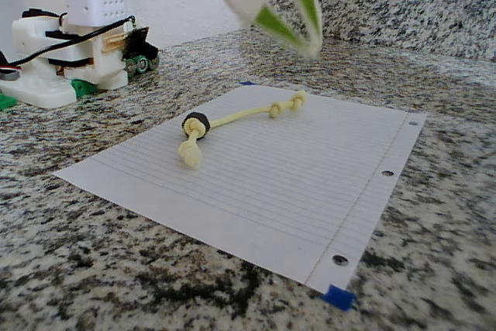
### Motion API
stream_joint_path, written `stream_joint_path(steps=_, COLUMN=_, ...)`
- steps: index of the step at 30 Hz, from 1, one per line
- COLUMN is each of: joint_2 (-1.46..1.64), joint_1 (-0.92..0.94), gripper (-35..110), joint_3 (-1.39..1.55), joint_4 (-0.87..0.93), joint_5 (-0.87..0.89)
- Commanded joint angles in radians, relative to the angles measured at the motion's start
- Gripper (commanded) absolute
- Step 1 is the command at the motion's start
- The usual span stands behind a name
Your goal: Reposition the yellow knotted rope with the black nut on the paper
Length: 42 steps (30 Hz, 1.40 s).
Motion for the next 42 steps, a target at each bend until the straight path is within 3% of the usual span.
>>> stream_joint_path(steps=1, joint_2=0.212, joint_1=0.034, gripper=0, joint_3=0.04, joint_4=-0.048, joint_5=-0.041)
stream_joint_path(steps=6, joint_2=0.476, joint_1=0.077, gripper=0, joint_3=0.173, joint_4=-0.043, joint_5=-0.169)
stream_joint_path(steps=15, joint_2=0.77, joint_1=0.114, gripper=0, joint_3=0.291, joint_4=0.242, joint_5=-0.449)
stream_joint_path(steps=33, joint_2=1.074, joint_1=0.121, gripper=0, joint_3=0.523, joint_4=0.752, joint_5=-0.571)
stream_joint_path(steps=42, joint_2=1.209, joint_1=0.132, gripper=0, joint_3=0.611, joint_4=0.784, joint_5=-0.571)
